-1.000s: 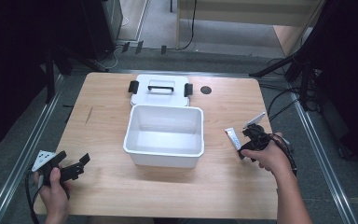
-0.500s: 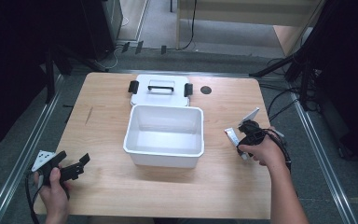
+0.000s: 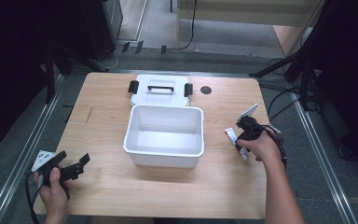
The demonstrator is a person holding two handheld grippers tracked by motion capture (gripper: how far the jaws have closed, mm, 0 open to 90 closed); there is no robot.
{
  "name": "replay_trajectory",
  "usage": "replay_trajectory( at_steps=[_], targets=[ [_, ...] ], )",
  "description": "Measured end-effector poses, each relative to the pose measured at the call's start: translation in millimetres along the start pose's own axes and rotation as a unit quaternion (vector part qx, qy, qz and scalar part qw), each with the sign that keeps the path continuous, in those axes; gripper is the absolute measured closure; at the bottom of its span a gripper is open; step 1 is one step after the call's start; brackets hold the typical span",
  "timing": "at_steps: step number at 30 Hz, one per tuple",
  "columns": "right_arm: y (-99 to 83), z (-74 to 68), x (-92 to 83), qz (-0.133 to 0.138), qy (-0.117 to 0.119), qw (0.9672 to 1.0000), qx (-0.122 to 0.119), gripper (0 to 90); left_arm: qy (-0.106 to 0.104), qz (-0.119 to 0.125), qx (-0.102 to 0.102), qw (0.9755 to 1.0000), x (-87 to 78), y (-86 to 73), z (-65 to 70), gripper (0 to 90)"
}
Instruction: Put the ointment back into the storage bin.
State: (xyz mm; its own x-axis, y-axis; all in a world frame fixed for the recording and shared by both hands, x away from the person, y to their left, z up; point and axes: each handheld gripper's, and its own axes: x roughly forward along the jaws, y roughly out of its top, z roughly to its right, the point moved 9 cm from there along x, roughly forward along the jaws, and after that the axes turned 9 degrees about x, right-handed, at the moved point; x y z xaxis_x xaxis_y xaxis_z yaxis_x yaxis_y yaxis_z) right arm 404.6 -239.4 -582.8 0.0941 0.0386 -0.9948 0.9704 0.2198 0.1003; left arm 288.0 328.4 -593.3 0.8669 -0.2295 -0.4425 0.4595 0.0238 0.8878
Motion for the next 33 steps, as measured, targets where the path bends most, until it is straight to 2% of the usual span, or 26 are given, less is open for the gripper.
replay_trajectory(
  at_steps=[7, 23, 28, 31, 33],
  targets=[
    [5.4, -4.4, 3.3, 0.0, 0.007, 1.0, -0.006, 58.0, -0.002, -0.001, 0.0, 1.0, 0.0, -0.1, 0.0, 0.0],
    [16.0, -14.5, 2.7, 0.002, 0.009, 0.9997, -0.021, 63.6, -0.002, -0.001, 0.0, 1.0, 0.2, -0.1, -0.2, 0.0],
    [13.2, -14.8, 5.8, -0.014, 0.005, 0.9996, -0.024, 62.2, -0.002, -0.001, 0.0, 1.0, 0.1, -0.1, -0.3, 0.0],
    [9.0, -11.8, 7.9, -0.023, -0.006, 0.9992, -0.033, 62.5, -0.002, -0.001, 0.001, 1.0, 0.1, -0.1, -0.2, 0.0],
    [7.2, -9.4, 7.7, -0.024, -0.009, 0.9993, -0.028, 64.1, -0.002, -0.001, 0.001, 1.0, 0.1, -0.1, -0.1, 0.0]
  ],
)
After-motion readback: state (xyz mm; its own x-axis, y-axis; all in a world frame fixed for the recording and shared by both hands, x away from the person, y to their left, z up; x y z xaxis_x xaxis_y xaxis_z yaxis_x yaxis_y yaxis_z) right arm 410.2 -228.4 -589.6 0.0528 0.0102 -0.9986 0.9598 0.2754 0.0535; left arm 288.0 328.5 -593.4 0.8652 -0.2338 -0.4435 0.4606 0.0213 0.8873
